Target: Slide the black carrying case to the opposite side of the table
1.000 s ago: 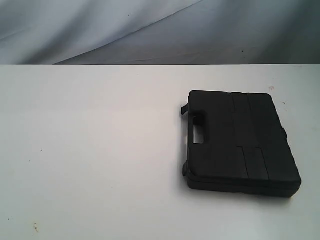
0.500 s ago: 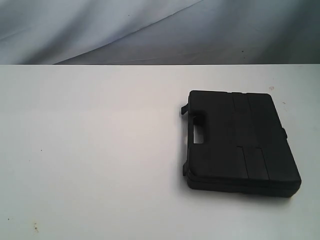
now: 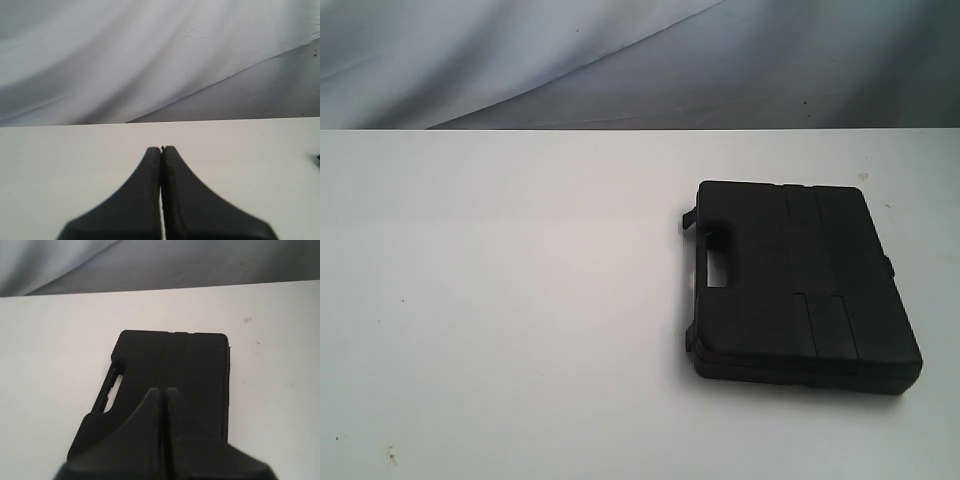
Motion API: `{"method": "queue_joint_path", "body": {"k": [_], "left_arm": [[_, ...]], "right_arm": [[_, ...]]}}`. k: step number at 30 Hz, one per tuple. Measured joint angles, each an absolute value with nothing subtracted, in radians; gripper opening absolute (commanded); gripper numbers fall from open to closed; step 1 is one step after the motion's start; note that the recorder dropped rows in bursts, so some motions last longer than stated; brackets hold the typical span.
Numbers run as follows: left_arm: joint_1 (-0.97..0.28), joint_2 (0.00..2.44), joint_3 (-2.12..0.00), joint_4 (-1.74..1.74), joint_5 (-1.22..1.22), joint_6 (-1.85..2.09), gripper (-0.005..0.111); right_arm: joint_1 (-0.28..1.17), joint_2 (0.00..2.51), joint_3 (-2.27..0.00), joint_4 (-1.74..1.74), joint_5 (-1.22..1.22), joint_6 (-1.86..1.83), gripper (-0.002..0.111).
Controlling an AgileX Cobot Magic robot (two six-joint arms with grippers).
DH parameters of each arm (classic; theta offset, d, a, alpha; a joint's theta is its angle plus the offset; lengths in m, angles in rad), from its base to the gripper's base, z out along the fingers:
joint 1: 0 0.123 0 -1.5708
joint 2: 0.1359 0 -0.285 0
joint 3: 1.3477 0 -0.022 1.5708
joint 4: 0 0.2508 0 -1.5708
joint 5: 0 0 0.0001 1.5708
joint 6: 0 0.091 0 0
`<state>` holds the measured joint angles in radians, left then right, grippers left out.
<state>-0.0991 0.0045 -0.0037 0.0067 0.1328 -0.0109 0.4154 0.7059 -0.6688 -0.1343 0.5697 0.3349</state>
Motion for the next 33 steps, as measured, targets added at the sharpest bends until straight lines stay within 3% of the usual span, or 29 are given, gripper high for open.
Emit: {"method": "queue_joint_path", "body": {"k": [13, 33], "left_arm": [[-0.099, 0.005, -0.004, 0.007, 0.133, -0.011, 0.0], [-0.099, 0.005, -0.004, 0.007, 0.133, -0.011, 0.0]], "right_arm": [[0.699, 1.12, -0.874, -0.305, 0.601, 0.577, 0.0], [0.744, 1.67, -1.268, -0.222, 0.783, 0.598, 0.0]]}}
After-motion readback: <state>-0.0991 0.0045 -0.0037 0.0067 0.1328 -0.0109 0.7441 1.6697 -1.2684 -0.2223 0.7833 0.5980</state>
